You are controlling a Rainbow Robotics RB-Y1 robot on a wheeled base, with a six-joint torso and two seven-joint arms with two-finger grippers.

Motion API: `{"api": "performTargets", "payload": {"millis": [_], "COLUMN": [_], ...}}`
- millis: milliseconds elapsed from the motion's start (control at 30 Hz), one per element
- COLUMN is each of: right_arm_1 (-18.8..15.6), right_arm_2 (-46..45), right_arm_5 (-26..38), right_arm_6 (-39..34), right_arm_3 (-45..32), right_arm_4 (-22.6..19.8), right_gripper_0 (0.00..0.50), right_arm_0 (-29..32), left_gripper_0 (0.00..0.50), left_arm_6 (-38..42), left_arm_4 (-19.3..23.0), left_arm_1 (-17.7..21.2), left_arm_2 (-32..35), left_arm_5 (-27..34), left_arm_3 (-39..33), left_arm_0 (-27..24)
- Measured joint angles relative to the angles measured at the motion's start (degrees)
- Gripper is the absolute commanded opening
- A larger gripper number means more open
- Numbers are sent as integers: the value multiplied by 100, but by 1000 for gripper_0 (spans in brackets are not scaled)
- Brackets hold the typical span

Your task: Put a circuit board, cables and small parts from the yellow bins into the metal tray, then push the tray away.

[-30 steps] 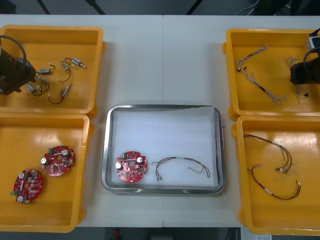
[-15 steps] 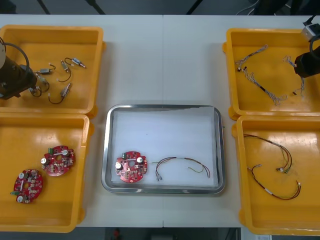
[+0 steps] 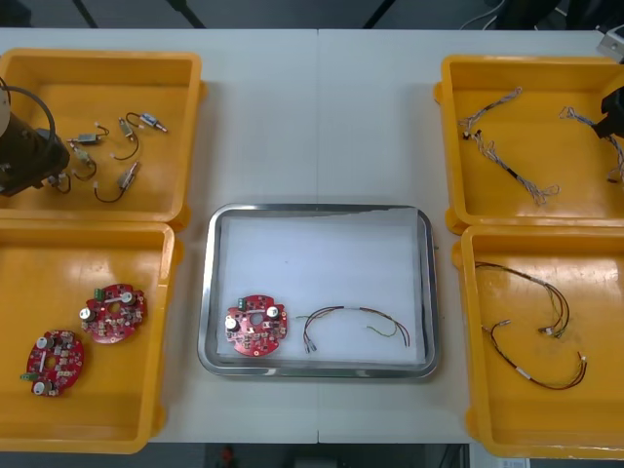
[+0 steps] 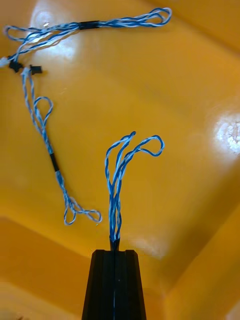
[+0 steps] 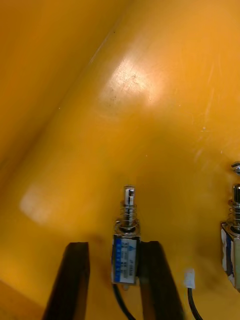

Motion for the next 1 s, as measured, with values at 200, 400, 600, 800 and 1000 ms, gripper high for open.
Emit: {"api": "performTargets", "payload": {"millis": [200, 400, 600, 800, 1000], "right_arm_1": [-2, -10, -10, -10, -10], "right_arm_2": [-272, -357, -428, -437, -437], "right_arm_5": [713, 1271, 1531, 1723, 1839], "right_arm_6": [84, 84, 83, 83, 81], "right_arm_3": [-521, -1084, -1412, -1723, -1979], "right_arm_4": [120, 138, 103, 37, -71], "right_gripper_0": [0, 0, 0, 0, 0], "right_arm_0": [15, 26, 28, 30, 31], "left_gripper_0": [0, 0, 0, 0, 0], "left_arm_6": [0, 0, -1, -2, -4], "left_arm_4": [28, 85, 143, 257, 364], "left_arm_1": [20, 53, 65, 109, 220], "left_arm_2": [-5, -5, -5, -5, -5], "left_arm_5": [-290, -381, -387, -389, -7], "left_arm_3": [1, 0, 0, -7, -141], "left_arm_0": [96, 115, 117, 117, 95]}}
